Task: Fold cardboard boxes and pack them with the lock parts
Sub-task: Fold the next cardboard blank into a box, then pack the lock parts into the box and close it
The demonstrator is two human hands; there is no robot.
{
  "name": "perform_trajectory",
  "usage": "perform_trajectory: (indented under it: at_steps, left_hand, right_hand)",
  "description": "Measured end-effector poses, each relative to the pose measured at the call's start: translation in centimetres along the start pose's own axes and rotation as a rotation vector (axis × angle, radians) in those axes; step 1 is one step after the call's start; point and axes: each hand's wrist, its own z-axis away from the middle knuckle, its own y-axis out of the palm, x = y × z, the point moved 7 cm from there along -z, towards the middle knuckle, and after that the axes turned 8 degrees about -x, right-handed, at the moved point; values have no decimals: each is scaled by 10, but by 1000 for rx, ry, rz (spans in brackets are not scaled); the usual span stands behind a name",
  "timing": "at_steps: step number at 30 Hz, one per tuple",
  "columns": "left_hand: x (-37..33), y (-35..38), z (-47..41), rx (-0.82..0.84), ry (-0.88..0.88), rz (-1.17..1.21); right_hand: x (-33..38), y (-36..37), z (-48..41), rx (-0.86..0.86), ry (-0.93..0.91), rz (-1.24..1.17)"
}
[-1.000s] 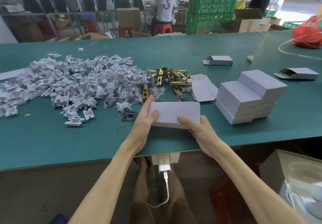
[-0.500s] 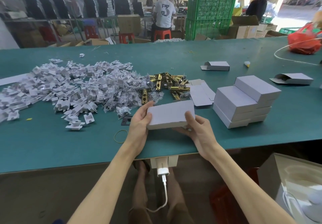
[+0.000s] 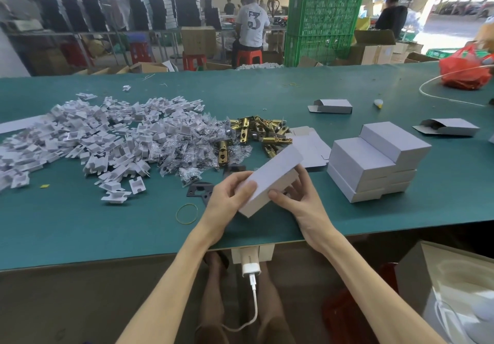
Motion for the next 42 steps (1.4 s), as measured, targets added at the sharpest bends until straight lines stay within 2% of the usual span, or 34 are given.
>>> perform_trajectory:
  at_steps: [5, 8, 12, 15, 20, 30, 33, 36, 39, 42]
  left_hand:
    - [-5, 9, 4, 123, 14, -57]
    - [-3, 10, 5, 114, 7, -87]
    - [-9, 7, 6, 91, 6, 34]
    - [-11, 9, 7, 104, 12, 27]
    - [-13, 15, 12, 172, 1, 43]
    - [-15, 18, 15, 269, 1, 53]
    - [-7, 16, 11, 227, -31, 39]
    - [0, 8, 6, 118, -59, 82]
    - [3, -1, 2, -18, -67, 100]
    - [11, -5, -1, -114, -111, 137]
  right_hand:
    - [5, -2, 1, -72, -12, 34]
    - [5, -2, 1, -82, -23, 42]
    - [5, 0, 0, -44, -32, 40]
    - [4, 3, 1, -17, -14, 48]
    - [4, 1, 1, -43, 29, 19]
    - [10, 2, 5, -56, -67, 169]
    - [13, 5, 6, -71, -116, 260]
    - [10, 7, 6, -56, -133, 318]
    - [7, 5, 3, -68, -123, 290]
    - [0, 1, -3, -128, -17, 204]
